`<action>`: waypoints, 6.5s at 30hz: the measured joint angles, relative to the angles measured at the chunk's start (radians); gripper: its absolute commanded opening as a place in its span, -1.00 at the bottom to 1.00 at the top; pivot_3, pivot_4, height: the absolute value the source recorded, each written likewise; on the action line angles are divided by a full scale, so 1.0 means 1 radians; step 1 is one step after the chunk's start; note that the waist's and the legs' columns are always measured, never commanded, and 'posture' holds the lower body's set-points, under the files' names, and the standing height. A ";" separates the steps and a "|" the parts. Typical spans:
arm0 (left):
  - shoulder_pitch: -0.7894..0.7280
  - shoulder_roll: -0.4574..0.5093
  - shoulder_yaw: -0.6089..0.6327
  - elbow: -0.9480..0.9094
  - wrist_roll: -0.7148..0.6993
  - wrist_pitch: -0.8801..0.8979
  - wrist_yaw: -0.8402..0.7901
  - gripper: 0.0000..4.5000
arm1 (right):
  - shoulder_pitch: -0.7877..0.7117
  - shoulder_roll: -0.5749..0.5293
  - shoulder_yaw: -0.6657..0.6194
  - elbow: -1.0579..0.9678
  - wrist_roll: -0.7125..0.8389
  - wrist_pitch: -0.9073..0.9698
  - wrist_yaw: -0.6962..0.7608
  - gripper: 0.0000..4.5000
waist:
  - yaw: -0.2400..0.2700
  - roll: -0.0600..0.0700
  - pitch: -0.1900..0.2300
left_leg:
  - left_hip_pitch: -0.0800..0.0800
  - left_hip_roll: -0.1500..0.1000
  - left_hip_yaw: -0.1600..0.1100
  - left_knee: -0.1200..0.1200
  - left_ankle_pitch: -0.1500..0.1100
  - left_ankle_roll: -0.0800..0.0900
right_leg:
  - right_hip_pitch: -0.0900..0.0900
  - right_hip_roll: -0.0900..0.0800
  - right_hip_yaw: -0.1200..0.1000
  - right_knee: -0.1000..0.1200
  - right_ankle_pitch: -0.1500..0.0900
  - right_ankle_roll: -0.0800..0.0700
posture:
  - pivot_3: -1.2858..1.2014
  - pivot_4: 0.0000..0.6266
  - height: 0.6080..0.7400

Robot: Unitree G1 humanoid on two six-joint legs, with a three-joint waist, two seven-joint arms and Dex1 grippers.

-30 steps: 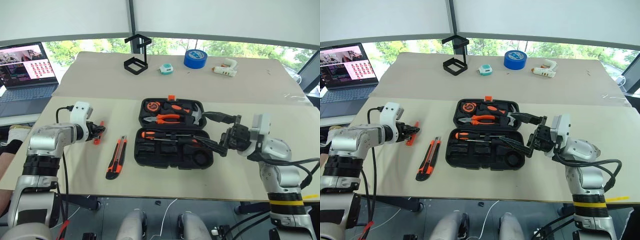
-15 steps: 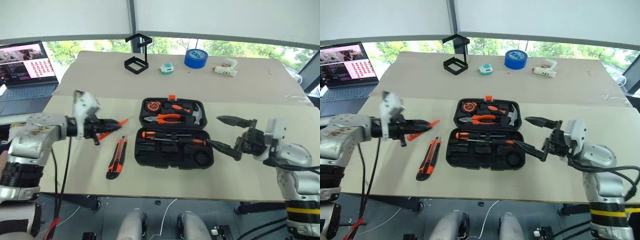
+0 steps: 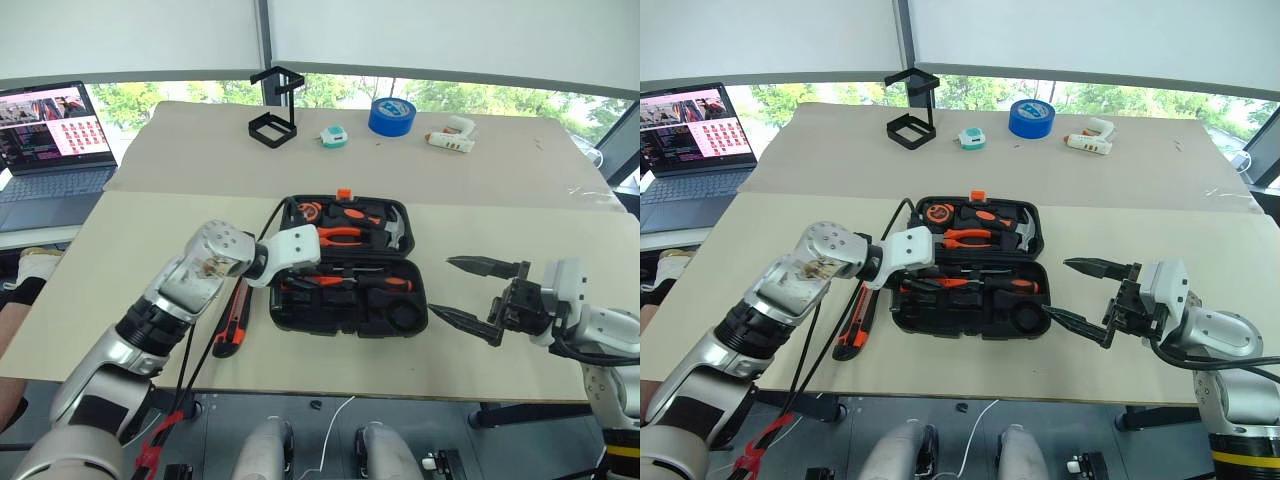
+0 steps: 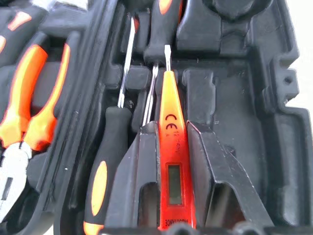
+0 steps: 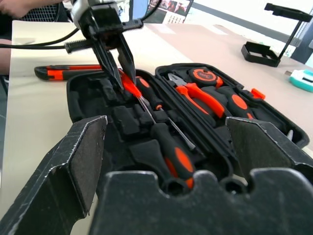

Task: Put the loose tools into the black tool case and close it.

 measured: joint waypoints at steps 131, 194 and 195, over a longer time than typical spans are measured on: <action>0.207 -0.155 0.210 0.059 -0.101 -0.021 0.055 -0.99 | -0.023 0.041 0.035 -0.020 -0.003 0.100 -0.017 1.00 | -0.001 0.003 -0.002 | 0.001 0.000 -0.001 0.006 -0.002 0.003 | 0.003 -0.003 0.000 0.002 0.001 0.002 | 0.03 -0.52 1.00; 0.831 -0.164 0.660 -0.571 -0.443 0.429 0.906 -0.21 | -0.021 0.105 0.090 -0.039 0.115 -0.045 0.179 1.00 | 0.014 0.012 -0.007 | 0.005 0.000 0.000 0.003 -0.004 -0.002 | 0.004 -0.009 0.001 0.000 -0.001 -0.007 | 0.03 -0.52 1.00; 0.832 -0.137 0.665 -0.554 -0.446 0.409 0.874 -0.21 | -0.016 0.105 0.087 -0.039 0.115 -0.045 0.179 1.00 | 0.014 0.012 -0.007 | 0.005 0.001 -0.001 0.003 -0.004 -0.001 | 0.003 -0.008 0.001 0.000 -0.002 -0.009 | 0.03 -0.52 1.00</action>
